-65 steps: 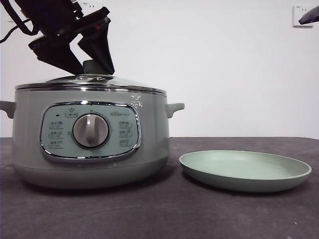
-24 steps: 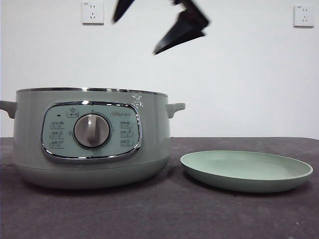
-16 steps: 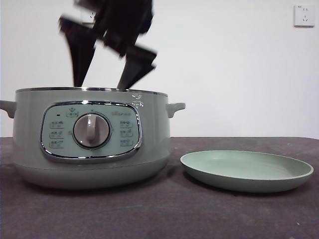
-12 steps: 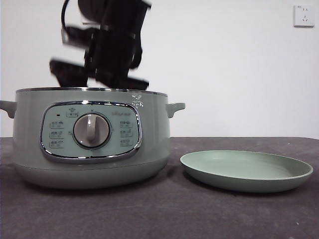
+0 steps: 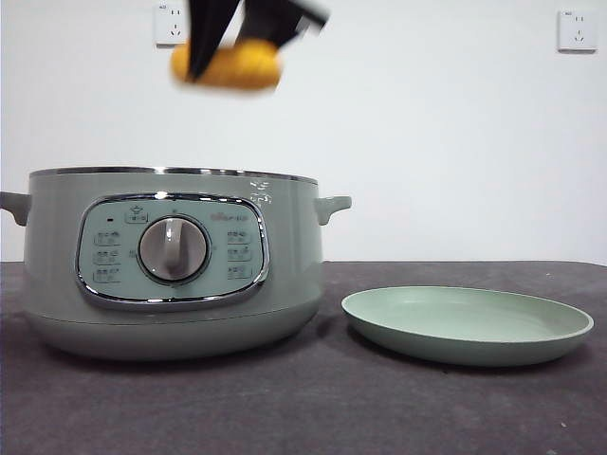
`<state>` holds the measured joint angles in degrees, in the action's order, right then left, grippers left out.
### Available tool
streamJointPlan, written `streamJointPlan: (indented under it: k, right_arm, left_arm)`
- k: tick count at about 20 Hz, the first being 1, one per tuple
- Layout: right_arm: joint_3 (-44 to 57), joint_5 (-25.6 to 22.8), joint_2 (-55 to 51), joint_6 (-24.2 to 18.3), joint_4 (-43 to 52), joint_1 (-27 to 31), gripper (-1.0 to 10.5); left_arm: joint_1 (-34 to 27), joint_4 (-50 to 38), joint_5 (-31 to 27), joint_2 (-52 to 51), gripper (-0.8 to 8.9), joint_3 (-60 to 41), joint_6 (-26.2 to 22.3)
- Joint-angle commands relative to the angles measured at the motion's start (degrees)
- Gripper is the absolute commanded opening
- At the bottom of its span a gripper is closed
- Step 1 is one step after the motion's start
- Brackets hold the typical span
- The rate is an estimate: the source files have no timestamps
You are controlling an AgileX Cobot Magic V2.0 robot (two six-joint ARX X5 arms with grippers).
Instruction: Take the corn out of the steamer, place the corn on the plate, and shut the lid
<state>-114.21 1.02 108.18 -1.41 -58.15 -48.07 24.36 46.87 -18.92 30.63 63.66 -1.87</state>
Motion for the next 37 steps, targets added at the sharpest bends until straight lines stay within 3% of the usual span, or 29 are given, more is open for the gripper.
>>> streamJointPlan:
  k: [1, 5, 9, 14, 16, 25, 33, 37]
  right_arm:
    - [0.39, -0.07, -4.74, -0.66, -6.14, 2.49, -0.1]
    - [0.42, -3.39, -10.36, 1.53, -19.76, 8.70, -0.1]
    - [2.86, -5.90, -11.34, 4.96, -20.72, 14.91, -0.1]
    - [14.34, -7.72, -11.34, 7.21, -20.00, 16.06, -0.1]
    - [20.90, -9.09, -11.34, 8.31, -15.45, 15.32, -0.1]
    - [47.50, -8.87, -11.34, 9.97, 22.58, 14.95, -0.1]
    - [56.28, -9.05, -11.32, 9.97, 32.52, 15.12, 0.1]
    - [56.28, -9.33, -11.32, 10.67, 32.57, 15.80, 2.4]
  left_arm:
    - [0.07, -4.42, 0.92, 2.49, -0.08, 0.57, 0.31]
    - [0.07, -8.26, 7.32, 7.34, -0.08, 0.57, 0.33]
    - [0.07, -10.10, 11.74, 10.60, -0.08, 0.57, 1.20]
    - [0.07, -10.58, 12.31, 12.70, -0.08, 0.57, 1.88]
    - [0.07, -11.39, 13.66, 13.35, -0.08, 0.57, 2.08]
    - [0.07, -12.17, 14.84, 15.06, -0.08, 0.57, 2.08]
    - [0.07, -12.79, 14.84, 16.15, -0.08, 0.57, 2.05]
    - [0.07, -12.79, 14.93, 17.09, -0.08, 0.57, 2.08]
